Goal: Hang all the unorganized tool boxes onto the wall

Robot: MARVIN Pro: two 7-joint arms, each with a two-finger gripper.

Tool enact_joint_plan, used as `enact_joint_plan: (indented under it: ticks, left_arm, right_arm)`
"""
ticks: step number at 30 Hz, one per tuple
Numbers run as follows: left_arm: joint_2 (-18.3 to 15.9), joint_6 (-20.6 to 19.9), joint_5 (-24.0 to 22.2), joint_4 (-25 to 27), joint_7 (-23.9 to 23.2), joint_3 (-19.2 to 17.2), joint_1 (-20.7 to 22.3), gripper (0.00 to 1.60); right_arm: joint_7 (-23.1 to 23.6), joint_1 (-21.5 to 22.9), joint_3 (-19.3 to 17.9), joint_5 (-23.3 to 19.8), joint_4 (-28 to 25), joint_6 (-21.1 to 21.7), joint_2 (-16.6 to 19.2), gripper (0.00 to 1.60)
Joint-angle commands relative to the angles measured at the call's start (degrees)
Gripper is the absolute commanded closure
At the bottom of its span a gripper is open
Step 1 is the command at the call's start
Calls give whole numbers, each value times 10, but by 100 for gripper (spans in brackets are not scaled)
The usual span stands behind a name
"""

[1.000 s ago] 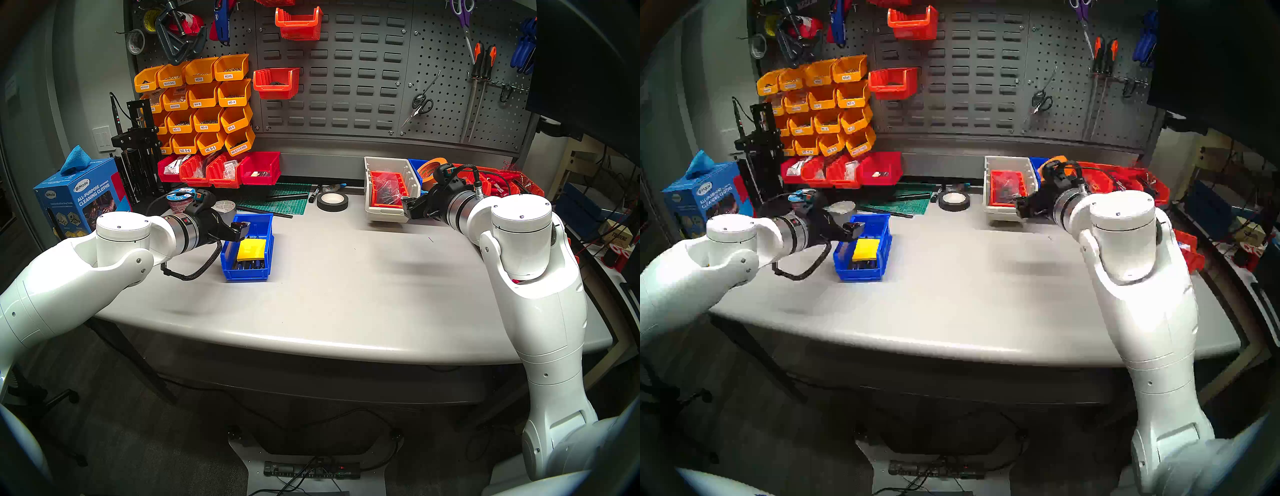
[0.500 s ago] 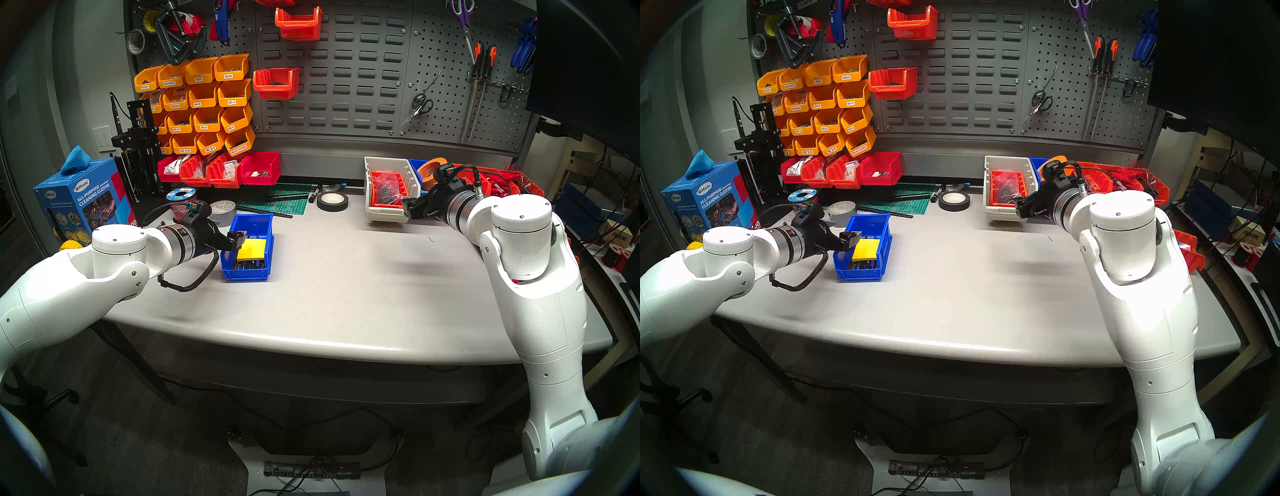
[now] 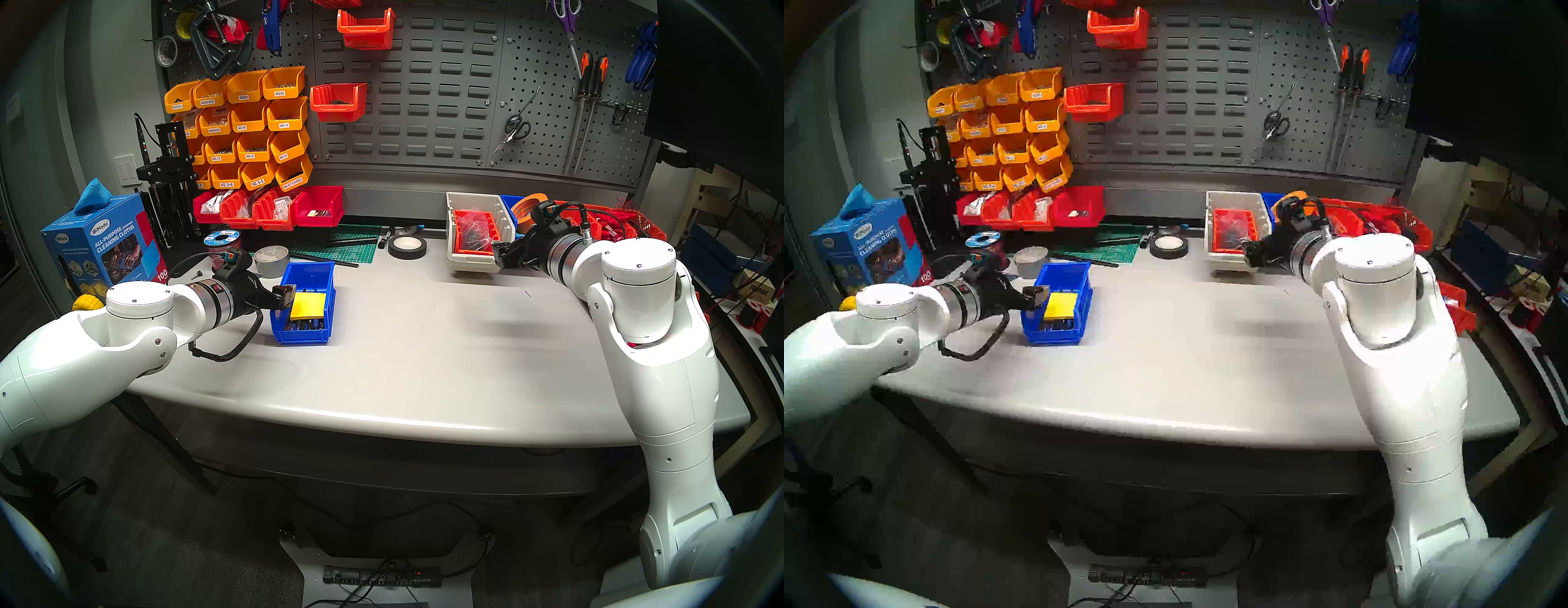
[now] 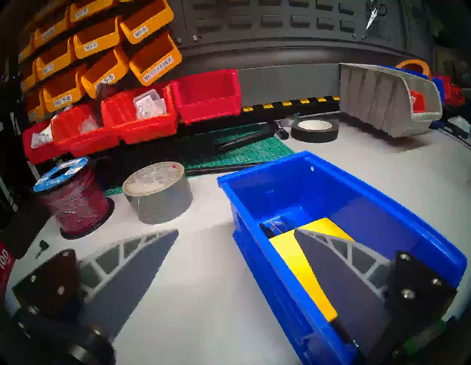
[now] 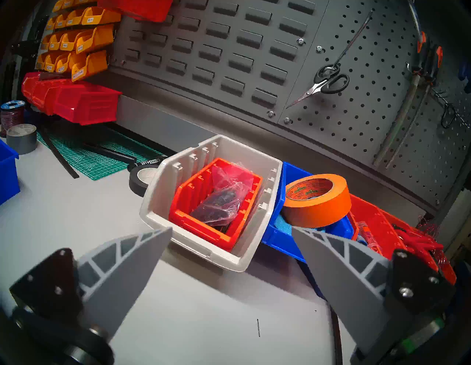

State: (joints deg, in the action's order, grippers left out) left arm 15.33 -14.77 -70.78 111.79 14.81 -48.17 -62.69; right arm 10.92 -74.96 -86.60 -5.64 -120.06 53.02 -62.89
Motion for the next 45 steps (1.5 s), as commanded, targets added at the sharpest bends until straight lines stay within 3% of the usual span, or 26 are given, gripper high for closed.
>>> enact_joint_plan:
  ticks: [1,33,40,45]
  left_arm:
    - [-4,13,-3,1,-4,-8,4,0]
    - [22,11,-4,-27,-30,3,5,0]
    - [10,6,-24,1,-15,-4,2,0]
    - [-19,11,-45,41,0,-9,-9,0]
  right_arm:
    - [1,7,-1,-1,-5,-2,-1,0]
    - [1,7,-1,-1,-5,-1,-1,0]
    - [1,7,-1,-1,-5,-2,-1,0]
    - [1,7,-1,-1,-5,-2,-1,0]
